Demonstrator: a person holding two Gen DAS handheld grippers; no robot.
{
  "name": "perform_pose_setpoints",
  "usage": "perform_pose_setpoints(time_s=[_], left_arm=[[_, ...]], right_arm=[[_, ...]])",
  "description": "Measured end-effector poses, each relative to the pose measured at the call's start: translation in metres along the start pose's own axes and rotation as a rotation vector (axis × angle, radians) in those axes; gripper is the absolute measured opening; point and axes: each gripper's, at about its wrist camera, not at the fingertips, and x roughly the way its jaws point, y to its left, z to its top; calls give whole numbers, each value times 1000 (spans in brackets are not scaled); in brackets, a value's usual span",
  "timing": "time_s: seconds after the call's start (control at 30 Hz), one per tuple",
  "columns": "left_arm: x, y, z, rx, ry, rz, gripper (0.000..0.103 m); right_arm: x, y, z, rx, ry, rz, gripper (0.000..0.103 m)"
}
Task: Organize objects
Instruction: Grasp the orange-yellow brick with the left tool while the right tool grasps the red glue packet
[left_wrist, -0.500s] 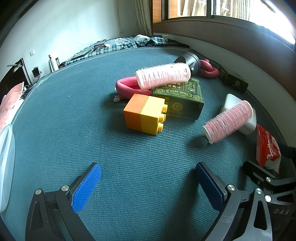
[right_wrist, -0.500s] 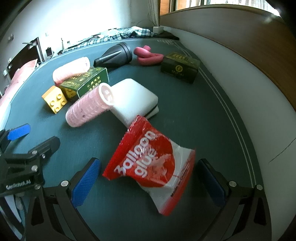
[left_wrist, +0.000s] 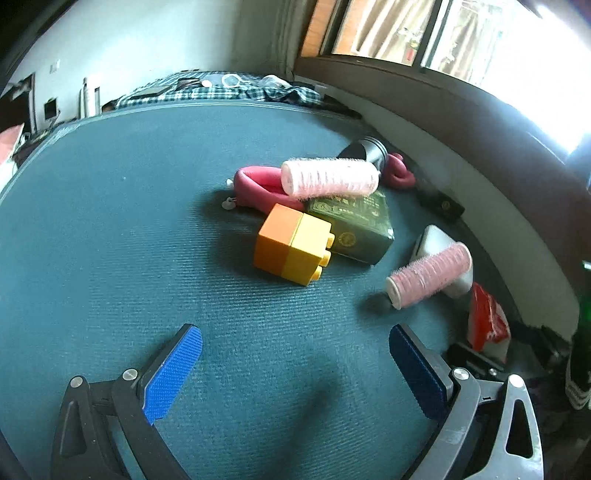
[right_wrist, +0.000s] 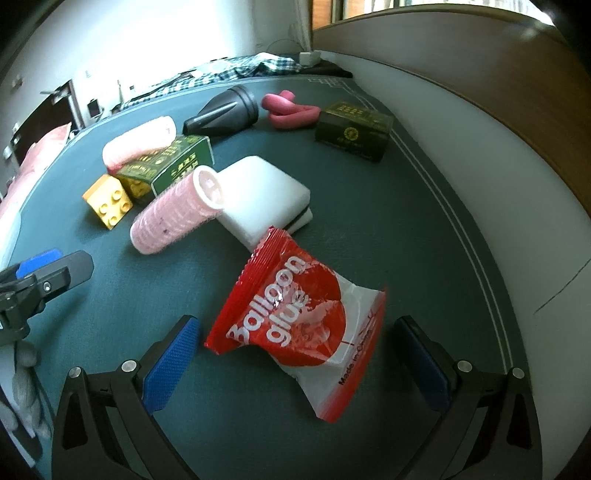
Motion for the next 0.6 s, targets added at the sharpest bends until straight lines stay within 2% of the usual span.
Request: perform_pose_setpoints(time_s=[0.27,0.37,0.43,0.53,0.6], left_arm=[[12,-10,15,97,23,86,101],[14,-15,21,123,14,82,93],[17,-18,23,145,8,96,83],[25,-16,32,134,22,89,74],[29,-16,35,132,25,89,71]], right_arm=[[-1,-5,-2,36,-17,15,103],[-3,-9,-2,61,-21,22,103],[-3,-10,-2,71,-23,27,102],[-5,-13,0,93,-30,27,96],[-6,-14,1,110,-34,39,93]])
